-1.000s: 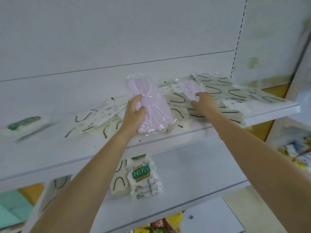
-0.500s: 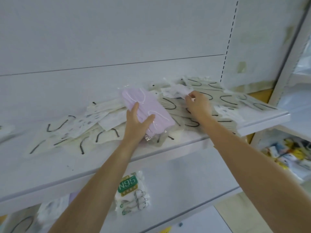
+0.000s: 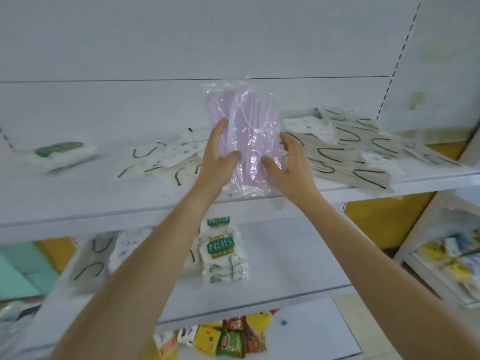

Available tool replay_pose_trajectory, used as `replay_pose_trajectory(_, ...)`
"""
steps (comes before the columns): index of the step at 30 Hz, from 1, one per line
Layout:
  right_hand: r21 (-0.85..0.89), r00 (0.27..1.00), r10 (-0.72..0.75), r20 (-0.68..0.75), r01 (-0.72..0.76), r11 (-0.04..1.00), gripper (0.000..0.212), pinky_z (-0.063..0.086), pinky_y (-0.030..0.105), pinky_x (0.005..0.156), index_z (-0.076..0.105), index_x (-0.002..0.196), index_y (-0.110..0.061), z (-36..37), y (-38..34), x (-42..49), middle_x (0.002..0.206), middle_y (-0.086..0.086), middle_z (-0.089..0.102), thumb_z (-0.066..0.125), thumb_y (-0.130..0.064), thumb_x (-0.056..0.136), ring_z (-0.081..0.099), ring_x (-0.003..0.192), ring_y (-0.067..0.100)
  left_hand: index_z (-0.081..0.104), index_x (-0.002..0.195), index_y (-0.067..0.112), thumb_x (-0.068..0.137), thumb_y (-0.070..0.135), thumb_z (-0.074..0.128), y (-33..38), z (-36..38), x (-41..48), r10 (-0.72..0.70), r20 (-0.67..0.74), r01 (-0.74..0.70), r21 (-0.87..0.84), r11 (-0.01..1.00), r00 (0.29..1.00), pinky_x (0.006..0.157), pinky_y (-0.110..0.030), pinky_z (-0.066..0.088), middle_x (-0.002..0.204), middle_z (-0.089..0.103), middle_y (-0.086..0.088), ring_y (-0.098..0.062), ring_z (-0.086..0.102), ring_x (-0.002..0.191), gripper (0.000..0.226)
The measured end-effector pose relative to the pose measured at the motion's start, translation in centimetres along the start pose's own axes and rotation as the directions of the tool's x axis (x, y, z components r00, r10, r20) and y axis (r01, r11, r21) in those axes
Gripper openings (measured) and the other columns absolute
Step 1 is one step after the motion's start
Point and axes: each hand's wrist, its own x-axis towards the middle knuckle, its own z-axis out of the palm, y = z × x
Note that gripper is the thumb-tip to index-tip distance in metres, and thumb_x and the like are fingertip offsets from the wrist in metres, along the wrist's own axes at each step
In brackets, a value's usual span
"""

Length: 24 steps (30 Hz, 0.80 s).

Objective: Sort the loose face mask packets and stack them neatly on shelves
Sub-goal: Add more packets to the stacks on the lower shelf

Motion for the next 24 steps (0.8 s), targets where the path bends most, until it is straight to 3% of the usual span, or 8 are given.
replay_pose_trajectory(3,0.22,0.986,0.113,0.121,-0.137,0.966,0.064,0.046,0.015,0.073,0.02,0.147,-0.012,1.9,-1.8,-0.9,0.12,-0.006,0.046,0.052,-0.015,0.091,0.056,0.085,0.002,0.0,0.147,0.047,0.077,0.01,0.056,0.1,-3.3,-3.3,-0.057,0.012,0.057,-0.029,0.998,0.998,0.108,-0.027,0.031,0.158,0.007,0.015,-0.001,0.02,0.138,0.097)
replay_pose_trajectory(6,0.281,0.973,0.018,0.231,-0.084,0.956,0.067,0.043,0.022,0.056,0.013,0.149,-0.014,4.8,-3.7,-3.3,0.078,-0.004,0.05,0.037,-0.008,0.086,0.044,0.056,0.007,0.005,0.148,0.043,0.071,0.011,0.052,0.4,-6.4,-6.6,-0.146,0.011,0.146,-0.033,0.989,0.989,0.089,-0.022,0.047,0.151,0.03,0.003,-0.007,0.049,0.118,0.095)
replay_pose_trajectory(8,0.329,0.958,-0.075,0.277,-0.021,0.944,0.073,0.046,0.023,0.066,0.01,0.149,-0.015,6.9,-5.0,-5.5,0.086,-0.003,0.054,0.034,-0.01,0.081,0.047,0.067,0.011,0.03,0.14,0.033,0.071,0.006,0.05,0.3,-8.6,-8.9,-0.141,0.025,0.142,-0.045,0.989,0.99,0.083,-0.025,0.048,0.125,0.057,0.012,-0.009,0.059,0.102,0.076)
replay_pose_trajectory(11,0.362,0.913,-0.151,0.379,0.004,0.932,0.074,0.042,0.019,0.095,0.005,0.15,-0.012,10.1,-6.2,-9.2,0.133,0.005,0.047,0.033,-0.012,0.081,0.051,0.107,0.007,0.04,0.126,0.038,0.076,0.007,0.051,-0.6,-12.1,-13.6,-0.183,0.007,0.183,0.028,0.983,0.983,0.076,-0.011,0.046,0.105,0.063,0.02,0.002,0.062,0.094,0.059)
replay_pose_trajectory(14,0.356,0.872,-0.195,0.449,0.025,0.934,0.071,0.037,0.006,0.09,0.004,0.15,-0.009,13.6,-6.1,-13.8,0.134,-0.002,0.041,0.038,-0.013,0.087,0.048,0.105,-0.003,0.036,0.134,0.032,0.077,0.011,0.055,-2.6,-15.3,-18.7,-0.241,-0.09,0.248,0.077,0.966,0.966,0.074,-0.005,0.044,0.108,0.059,0.025,0.01,0.057,0.097,0.063)
replay_pose_trajectory(17,0.317,0.837,-0.157,0.525,-0.021,0.948,0.068,0.045,0.046,0.089,0.005,0.15,-0.008,17.3,-5.9,-18.4,0.121,0.025,0.051,0.044,-0.013,0.094,0.052,0.101,0.035,0.04,0.129,0.043,0.08,0.006,0.056,-5.5,-18.2,-23.1,-0.324,-0.108,0.326,-0.005,0.945,0.94,0.086,-0.019,0.05,0.11,0.06,0.028,0.001,0.058,0.108,0.064)
replay_pose_trajectory(19,0.321,0.786,-0.117,0.607,-0.109,0.941,0.069,0.049,0.053,0.081,0.003,0.15,-0.016,19.9,-6.1,-20.8,0.113,0.026,0.054,0.044,-0.011,0.095,0.055,0.09,0.042,0.042,0.119,0.06,0.08,0.006,0.057,-7.7,-19.9,-25.0,-0.415,-0.148,0.41,-0.062,0.91,0.898,0.085,-0.025,0.053,0.114,0.06,0.025,-0.003,0.059,0.109,0.069)
replay_pose_trajectory(24,0.228,0.651,0.207,0.73,-0.517,0.825,0.067,0.047,0.013,0.068,0.0,0.149,-0.019,26.0,-6.0,-24.3,0.129,0.009,0.048,0.042,-0.012,0.097,0.058,0.085,0.015,0.031,0.141,0.03,0.085,0.001,0.054,-13.1,-23.8,-27.1,-0.602,-0.311,0.573,-0.19,0.797,0.735,0.072,-0.021,0.054,0.117,0.059,0.006,-0.013,0.062,0.103,0.067)
